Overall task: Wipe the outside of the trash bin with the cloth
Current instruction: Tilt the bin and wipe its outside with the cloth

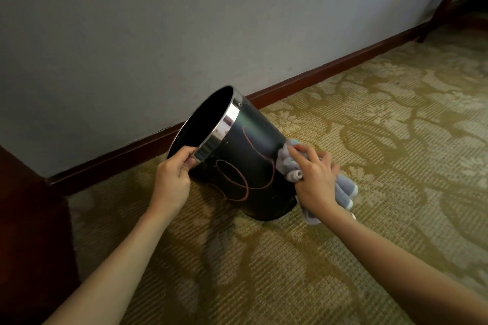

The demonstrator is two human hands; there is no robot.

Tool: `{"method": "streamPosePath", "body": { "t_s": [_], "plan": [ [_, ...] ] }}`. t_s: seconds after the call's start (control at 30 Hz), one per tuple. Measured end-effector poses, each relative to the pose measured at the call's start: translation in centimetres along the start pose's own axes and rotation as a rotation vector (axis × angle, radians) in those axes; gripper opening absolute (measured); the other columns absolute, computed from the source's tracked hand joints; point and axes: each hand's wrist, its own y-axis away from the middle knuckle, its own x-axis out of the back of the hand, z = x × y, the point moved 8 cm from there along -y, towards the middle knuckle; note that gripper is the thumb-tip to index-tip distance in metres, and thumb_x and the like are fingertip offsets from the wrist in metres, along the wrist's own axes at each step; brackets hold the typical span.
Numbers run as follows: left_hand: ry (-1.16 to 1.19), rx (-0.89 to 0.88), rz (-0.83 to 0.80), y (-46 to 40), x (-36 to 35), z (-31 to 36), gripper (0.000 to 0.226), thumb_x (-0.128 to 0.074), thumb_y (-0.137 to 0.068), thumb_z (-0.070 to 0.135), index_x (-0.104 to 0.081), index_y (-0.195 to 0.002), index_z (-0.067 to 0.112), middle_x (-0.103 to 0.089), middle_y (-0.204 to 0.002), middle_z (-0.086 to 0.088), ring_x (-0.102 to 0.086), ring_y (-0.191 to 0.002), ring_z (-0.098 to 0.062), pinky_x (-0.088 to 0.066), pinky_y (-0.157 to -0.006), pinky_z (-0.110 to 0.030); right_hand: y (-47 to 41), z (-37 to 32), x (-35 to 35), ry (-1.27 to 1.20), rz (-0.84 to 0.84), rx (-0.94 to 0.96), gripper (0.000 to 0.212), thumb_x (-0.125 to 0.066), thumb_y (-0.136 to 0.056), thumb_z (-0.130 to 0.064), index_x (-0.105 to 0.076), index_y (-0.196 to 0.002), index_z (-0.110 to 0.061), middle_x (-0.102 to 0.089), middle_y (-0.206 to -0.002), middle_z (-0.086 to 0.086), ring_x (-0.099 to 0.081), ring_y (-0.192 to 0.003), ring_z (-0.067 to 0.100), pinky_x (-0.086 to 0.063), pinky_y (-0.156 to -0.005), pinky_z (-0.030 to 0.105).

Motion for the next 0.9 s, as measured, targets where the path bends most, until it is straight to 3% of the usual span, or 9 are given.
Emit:
{"method": "streamPosePath", "body": {
  "t_s": [0.1,0.33,0.57,0.67,0.77,0.9],
  "plan": [
    [0.03,0.006,-0.02,-0.3,-0.7,0.7,0.042,-0.041,-0.093,-0.008,-0.061,-0.11,0.025,-0.064,-0.101,0.007,-0.059,-0.097,0.008,-0.044,-0.075,-0.003,-2.6,-4.2,2.1,-0.081,0.094,0.105,0.065,-0.048,-0.077,-0.002,-0.048,-0.134,-0.034,-0.045,-0.137,-0.011,-0.036,-0.108,0.025,-0.031,-0.086,0.041],
    [0.025,0.059,-0.014,-1.1,-0.4,0.0,0.039,-0.041,-0.093,-0.007,-0.063,-0.115,0.017,-0.066,-0.108,-0.002,-0.06,-0.1,-0.003,-0.044,-0.073,-0.003,-3.7,-6.6,2.5,-0.056,0.133,0.216,0.067,-0.056,-0.074,0.0,-0.049,-0.134,-0.028,-0.045,-0.139,-0.006,-0.039,-0.112,0.031,-0.032,-0.084,0.042],
    [0.042,0.047,-0.049,-0.6,-0.1,1.2,0.038,-0.042,-0.095,-0.002,-0.062,-0.103,0.029,-0.063,-0.096,0.013,-0.056,-0.092,0.016,-0.042,-0.07,-0.001,1.0,1.8,-0.4,-0.028,-0.009,-0.001,0.053,-0.052,-0.086,-0.008,-0.05,-0.134,-0.031,-0.045,-0.139,-0.006,-0.036,-0.106,0.026,-0.031,-0.086,0.04],
    [0.017,0.045,-0.048,-0.6,-0.7,1.6,0.036,-0.042,-0.094,-0.006,-0.064,-0.109,0.019,-0.064,-0.098,0.006,-0.057,-0.088,0.013,-0.042,-0.071,0.0,2.6,4.2,-1.5,-0.012,-0.08,-0.117,0.059,-0.047,-0.085,-0.004,-0.047,-0.136,-0.034,-0.043,-0.139,-0.007,-0.031,-0.105,0.023,-0.029,-0.082,0.04],
    [0.001,0.014,-0.063,-0.7,-1.6,2.7,0.037,-0.042,-0.093,-0.008,-0.064,-0.114,0.013,-0.065,-0.101,0.001,-0.057,-0.088,0.008,-0.042,-0.071,0.0,2.6,4.1,-1.3,-0.047,-0.057,-0.204,0.062,-0.044,-0.081,0.0,-0.049,-0.133,-0.034,-0.044,-0.134,-0.008,-0.026,-0.098,0.018,-0.028,-0.082,0.042],
    [0.012,-0.007,-0.061,-0.9,-2.3,3.7,0.04,-0.041,-0.093,-0.01,-0.063,-0.116,0.014,-0.064,-0.104,0.001,-0.055,-0.091,0.011,-0.043,-0.074,-0.001,0.8,1.0,0.5,-0.155,0.024,-0.122,0.069,-0.043,-0.074,0.005,-0.049,-0.133,-0.03,-0.044,-0.136,-0.008,-0.03,-0.101,0.023,-0.026,-0.081,0.04]
  ]
}}
